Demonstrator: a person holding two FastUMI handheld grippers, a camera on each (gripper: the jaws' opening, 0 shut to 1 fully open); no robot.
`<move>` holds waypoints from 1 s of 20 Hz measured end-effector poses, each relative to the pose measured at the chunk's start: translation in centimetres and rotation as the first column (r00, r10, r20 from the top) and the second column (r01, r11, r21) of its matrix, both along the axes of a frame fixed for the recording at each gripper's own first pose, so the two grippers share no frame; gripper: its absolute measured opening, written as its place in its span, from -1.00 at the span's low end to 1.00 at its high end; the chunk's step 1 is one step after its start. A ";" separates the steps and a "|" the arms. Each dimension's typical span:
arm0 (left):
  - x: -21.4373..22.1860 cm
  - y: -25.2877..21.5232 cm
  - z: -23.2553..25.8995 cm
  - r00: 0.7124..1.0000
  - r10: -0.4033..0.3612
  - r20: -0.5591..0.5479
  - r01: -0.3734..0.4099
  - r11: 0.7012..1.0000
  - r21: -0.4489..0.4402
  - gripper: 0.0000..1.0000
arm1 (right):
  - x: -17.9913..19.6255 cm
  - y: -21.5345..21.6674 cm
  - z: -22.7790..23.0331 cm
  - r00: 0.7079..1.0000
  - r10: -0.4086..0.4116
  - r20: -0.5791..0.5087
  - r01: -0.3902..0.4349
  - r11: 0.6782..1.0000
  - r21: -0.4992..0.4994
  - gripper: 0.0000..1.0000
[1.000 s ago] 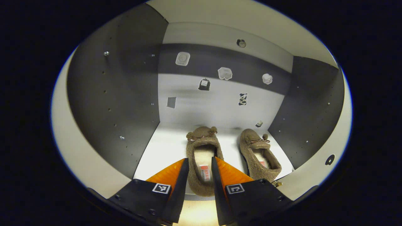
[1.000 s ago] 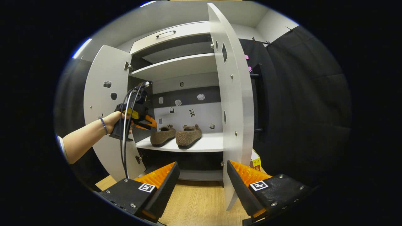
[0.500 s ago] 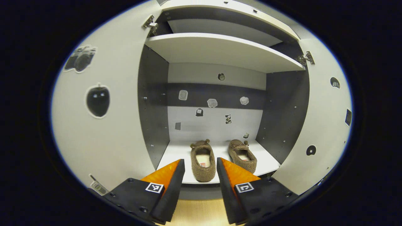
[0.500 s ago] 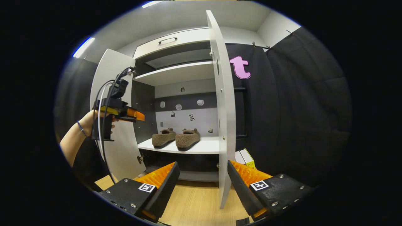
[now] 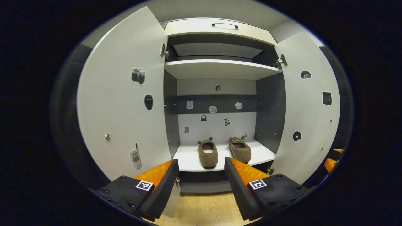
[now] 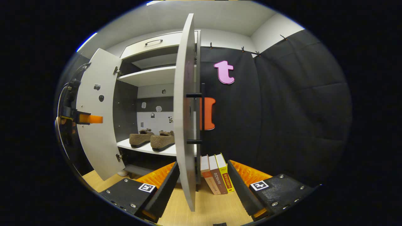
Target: Grab one shoe with the right hand and put it into the shoe cabinet, grab the other shoe with the left hand and put it into the shoe cabinet; then close the right door with the right hand and the left door with the left hand.
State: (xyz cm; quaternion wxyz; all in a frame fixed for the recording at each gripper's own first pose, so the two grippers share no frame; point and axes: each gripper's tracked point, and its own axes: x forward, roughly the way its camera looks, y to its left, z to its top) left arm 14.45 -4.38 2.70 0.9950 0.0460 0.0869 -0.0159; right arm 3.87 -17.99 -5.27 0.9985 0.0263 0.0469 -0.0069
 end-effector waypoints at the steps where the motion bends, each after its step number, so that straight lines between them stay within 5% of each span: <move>1: -0.9 0.4 -0.3 1.000 0.013 0.008 -0.013 1.000 0.000 0.90 | 0.2 -0.7 -0.2 1.000 -0.011 -0.003 0.011 1.000 0.003 0.88; 14: -12.0 5.0 -3.7 0.977 0.129 0.170 -0.129 0.992 -0.013 0.90 | 2.8 -1.6 -2.2 1.000 0.014 -0.016 -0.014 1.000 0.004 0.88; 20: -15.0 9.0 -6.3 0.969 0.215 0.119 -0.203 0.973 -0.106 0.90 | 2.7 -0.7 -2.6 0.999 0.028 -0.022 -0.028 0.999 0.016 0.97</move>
